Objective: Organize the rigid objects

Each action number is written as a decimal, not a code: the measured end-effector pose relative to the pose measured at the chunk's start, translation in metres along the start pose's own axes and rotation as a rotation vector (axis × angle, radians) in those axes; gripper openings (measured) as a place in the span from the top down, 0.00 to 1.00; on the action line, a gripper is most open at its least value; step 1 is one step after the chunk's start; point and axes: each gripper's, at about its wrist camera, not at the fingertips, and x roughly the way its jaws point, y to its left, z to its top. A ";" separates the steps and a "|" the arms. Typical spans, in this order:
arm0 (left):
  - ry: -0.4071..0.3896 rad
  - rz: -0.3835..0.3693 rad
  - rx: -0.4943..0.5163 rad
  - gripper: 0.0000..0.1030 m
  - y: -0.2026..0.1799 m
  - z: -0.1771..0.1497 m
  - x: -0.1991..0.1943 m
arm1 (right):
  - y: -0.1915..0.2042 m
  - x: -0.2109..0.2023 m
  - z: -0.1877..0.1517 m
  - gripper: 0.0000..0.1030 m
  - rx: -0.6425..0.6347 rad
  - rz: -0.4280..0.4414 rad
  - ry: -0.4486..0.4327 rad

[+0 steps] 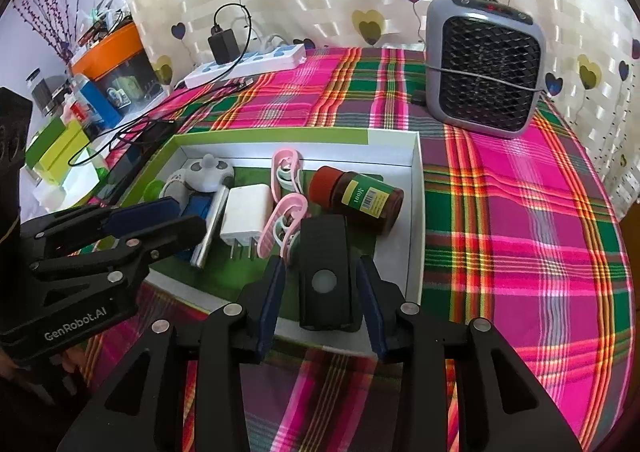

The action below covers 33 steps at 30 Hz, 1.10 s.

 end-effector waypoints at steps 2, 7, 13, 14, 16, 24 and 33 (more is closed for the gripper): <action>-0.003 0.004 -0.005 0.67 0.000 -0.003 -0.005 | 0.003 -0.005 -0.002 0.63 -0.003 -0.010 -0.015; -0.015 0.019 -0.007 0.67 -0.001 -0.009 -0.019 | 0.009 -0.016 -0.006 0.63 -0.010 -0.022 -0.037; -0.025 0.017 -0.008 0.67 -0.007 -0.023 -0.036 | 0.017 -0.029 -0.013 0.63 -0.001 -0.039 -0.056; -0.028 0.023 -0.011 0.67 -0.007 -0.026 -0.039 | 0.019 -0.031 -0.016 0.63 -0.002 -0.044 -0.060; -0.030 0.034 -0.024 0.67 -0.007 -0.033 -0.045 | 0.022 -0.035 -0.019 0.63 -0.005 -0.058 -0.064; 0.009 0.086 -0.058 0.67 -0.002 -0.066 -0.050 | 0.032 -0.041 -0.043 0.54 0.006 -0.116 -0.053; 0.047 0.105 -0.071 0.67 -0.004 -0.095 -0.050 | 0.041 -0.040 -0.068 0.50 0.017 -0.137 -0.023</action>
